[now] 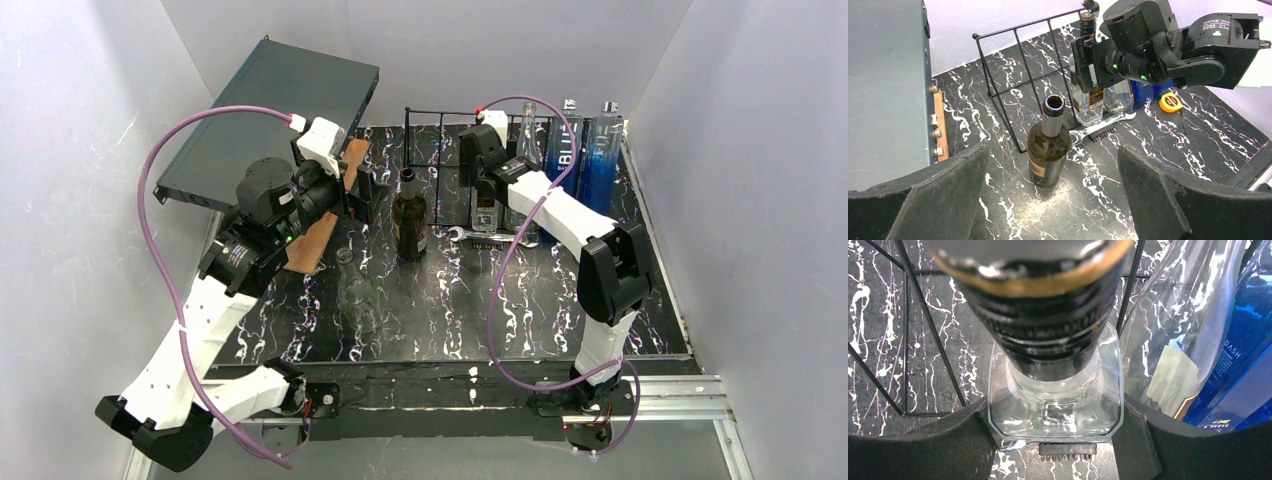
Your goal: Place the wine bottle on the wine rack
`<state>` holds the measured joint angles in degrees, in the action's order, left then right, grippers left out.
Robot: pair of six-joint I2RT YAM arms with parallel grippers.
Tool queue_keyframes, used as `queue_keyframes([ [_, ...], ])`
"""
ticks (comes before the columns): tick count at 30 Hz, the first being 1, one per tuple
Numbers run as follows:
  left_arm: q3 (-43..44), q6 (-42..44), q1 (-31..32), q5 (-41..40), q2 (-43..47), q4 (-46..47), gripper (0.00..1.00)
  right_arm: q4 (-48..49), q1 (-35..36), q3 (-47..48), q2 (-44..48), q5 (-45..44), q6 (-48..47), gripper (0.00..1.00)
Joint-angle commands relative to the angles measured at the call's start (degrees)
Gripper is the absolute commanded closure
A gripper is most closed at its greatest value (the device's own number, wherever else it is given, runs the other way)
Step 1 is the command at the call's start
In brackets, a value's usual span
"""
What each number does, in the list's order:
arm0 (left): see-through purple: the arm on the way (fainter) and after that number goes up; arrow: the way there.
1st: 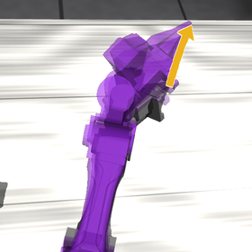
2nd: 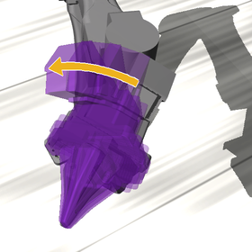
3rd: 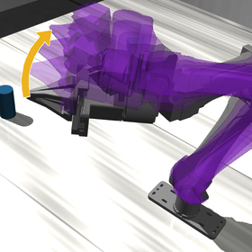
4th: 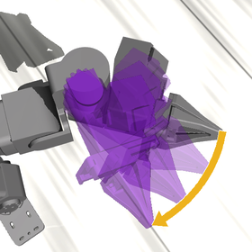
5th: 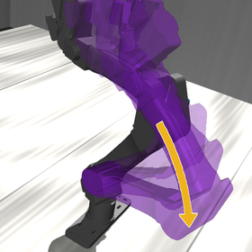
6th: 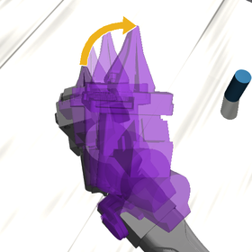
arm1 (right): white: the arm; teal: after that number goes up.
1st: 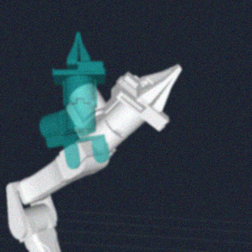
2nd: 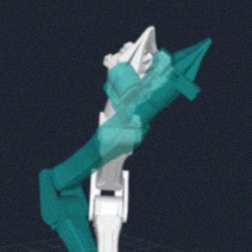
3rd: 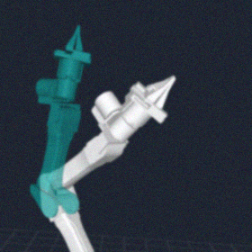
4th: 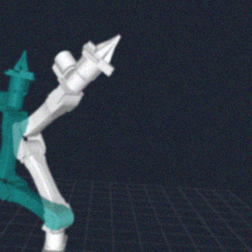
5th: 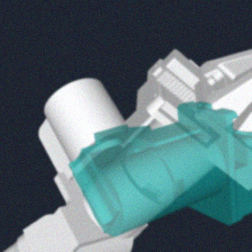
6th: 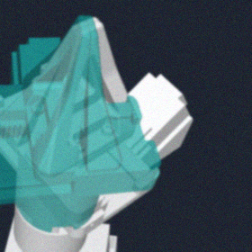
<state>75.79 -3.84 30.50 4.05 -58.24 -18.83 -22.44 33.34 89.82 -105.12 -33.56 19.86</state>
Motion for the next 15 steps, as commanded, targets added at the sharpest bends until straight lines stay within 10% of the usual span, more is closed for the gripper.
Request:
queue_keyframes([
  [1,0.4,0.5,0.3,-0.1,1.4,0.7,0.01,3.3,-0.9,5.1,1.0,-0.4,1.7,0.99],
  [15,0.3,0.4,0.3,0.2,1.2,0.8,0.01,-0.8,-2.7,8.6,-3.6,1.6,2.0,0.99],
])
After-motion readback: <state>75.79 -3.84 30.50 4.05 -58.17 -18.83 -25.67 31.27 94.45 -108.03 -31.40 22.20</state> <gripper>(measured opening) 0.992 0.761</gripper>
